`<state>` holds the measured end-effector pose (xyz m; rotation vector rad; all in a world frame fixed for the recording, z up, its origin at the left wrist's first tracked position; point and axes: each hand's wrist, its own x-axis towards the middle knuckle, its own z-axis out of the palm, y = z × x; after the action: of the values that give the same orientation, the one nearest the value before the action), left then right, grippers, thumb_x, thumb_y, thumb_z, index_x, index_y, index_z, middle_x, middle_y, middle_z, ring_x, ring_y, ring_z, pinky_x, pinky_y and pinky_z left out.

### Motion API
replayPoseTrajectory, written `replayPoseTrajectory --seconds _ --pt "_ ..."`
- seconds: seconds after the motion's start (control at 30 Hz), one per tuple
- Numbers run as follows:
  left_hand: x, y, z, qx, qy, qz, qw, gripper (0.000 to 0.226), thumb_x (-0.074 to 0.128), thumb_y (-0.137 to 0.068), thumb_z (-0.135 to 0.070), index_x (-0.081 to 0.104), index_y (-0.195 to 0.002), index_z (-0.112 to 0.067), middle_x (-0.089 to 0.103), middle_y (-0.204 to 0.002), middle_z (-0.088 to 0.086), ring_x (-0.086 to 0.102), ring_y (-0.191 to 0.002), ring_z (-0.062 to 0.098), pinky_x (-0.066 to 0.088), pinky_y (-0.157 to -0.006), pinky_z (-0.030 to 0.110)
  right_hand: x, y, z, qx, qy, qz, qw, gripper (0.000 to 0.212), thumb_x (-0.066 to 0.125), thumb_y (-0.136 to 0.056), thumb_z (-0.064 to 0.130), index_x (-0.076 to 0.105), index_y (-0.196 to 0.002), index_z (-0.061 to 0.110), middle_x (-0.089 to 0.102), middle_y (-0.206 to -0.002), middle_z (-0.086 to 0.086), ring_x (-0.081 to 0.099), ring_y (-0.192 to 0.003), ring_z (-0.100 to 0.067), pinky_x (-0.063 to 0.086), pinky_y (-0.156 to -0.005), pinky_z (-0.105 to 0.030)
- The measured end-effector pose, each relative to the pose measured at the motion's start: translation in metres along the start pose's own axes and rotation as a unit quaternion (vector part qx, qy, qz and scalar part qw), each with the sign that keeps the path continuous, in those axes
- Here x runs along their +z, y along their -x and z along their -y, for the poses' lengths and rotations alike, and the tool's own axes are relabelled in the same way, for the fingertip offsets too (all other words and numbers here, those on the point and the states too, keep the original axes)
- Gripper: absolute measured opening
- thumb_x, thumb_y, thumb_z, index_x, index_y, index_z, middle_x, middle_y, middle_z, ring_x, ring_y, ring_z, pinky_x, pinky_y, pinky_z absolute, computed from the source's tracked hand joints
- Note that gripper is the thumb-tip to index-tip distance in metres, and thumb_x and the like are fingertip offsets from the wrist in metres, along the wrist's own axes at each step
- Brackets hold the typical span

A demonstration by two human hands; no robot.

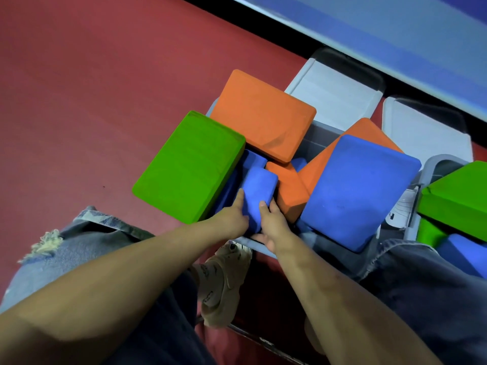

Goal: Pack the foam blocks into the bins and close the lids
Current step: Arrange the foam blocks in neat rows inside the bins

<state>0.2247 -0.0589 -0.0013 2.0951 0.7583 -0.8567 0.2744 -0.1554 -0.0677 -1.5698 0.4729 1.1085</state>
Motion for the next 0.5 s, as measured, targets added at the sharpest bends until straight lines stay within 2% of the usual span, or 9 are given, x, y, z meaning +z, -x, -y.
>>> replayPoseTrajectory --seconds 0.13,0.27,0.33,0.4,0.43,0.5 --pt "-0.005 -0.007 0.003 -0.027 0.005 -0.061 0.998 0.073 0.035 -0.098 -0.023 -0.015 -0.151 -0.021 0.056 -0.123 0.03 0.061 -0.102 0.036 0.043 -0.077 0.031 0.017 -0.034 -0.015 -0.058 0.068 -0.051 0.995 0.057 0.043 -0.075 0.054 0.029 -0.13 0.056 0.051 -0.138 0.001 0.055 -0.117 -0.028 0.048 -0.095 -0.051" --pt "-0.009 -0.006 0.005 -0.012 -0.032 -0.039 0.999 0.083 0.04 -0.092 -0.016 -0.02 -0.149 -0.019 0.056 -0.119 0.03 0.061 -0.1 0.037 0.044 -0.075 0.033 0.016 -0.011 0.004 -0.061 0.054 -0.03 0.996 0.049 0.046 -0.092 0.039 0.034 -0.139 0.045 0.053 -0.131 0.006 0.055 -0.114 -0.024 0.049 -0.095 -0.05" --pt "-0.01 -0.005 0.002 -0.014 -0.074 -0.031 0.997 0.083 0.042 -0.092 -0.015 -0.016 -0.15 -0.012 0.048 -0.129 0.031 0.057 -0.109 0.036 0.044 -0.082 0.034 0.013 -0.012 0.005 -0.056 0.066 -0.01 0.996 0.051 0.047 -0.09 0.04 0.035 -0.139 0.045 0.054 -0.132 0.007 0.056 -0.115 -0.023 0.048 -0.096 -0.049" --pt "-0.008 -0.005 -0.001 0.007 -0.152 -0.042 0.987 0.073 0.044 -0.093 -0.017 0.002 -0.152 -0.005 0.024 -0.148 0.028 0.039 -0.132 0.036 0.038 -0.103 0.036 0.014 -0.022 -0.003 -0.046 0.084 0.0 0.995 0.056 0.049 -0.082 0.044 0.035 -0.136 0.049 0.055 -0.134 0.005 0.056 -0.116 -0.023 0.047 -0.099 -0.048" --pt "-0.006 -0.006 -0.001 0.034 -0.196 -0.045 0.979 0.067 0.043 -0.093 -0.016 0.011 -0.151 -0.003 0.012 -0.154 0.025 0.024 -0.141 0.035 0.03 -0.112 0.038 0.014 -0.032 -0.009 -0.044 0.088 0.003 0.995 0.058 0.05 -0.078 0.046 0.035 -0.134 0.052 0.056 -0.133 0.004 0.056 -0.116 -0.023 0.046 -0.099 -0.048" --pt "-0.004 -0.009 0.0 0.081 -0.269 -0.03 0.959 0.065 0.041 -0.093 -0.014 0.013 -0.151 -0.003 -0.001 -0.158 0.021 0.007 -0.147 0.03 0.019 -0.118 0.039 0.015 -0.04 -0.011 -0.034 0.096 0.01 0.995 0.061 0.05 -0.075 0.048 0.035 -0.134 0.052 0.055 -0.134 0.003 0.056 -0.117 -0.023 0.046 -0.1 -0.048"
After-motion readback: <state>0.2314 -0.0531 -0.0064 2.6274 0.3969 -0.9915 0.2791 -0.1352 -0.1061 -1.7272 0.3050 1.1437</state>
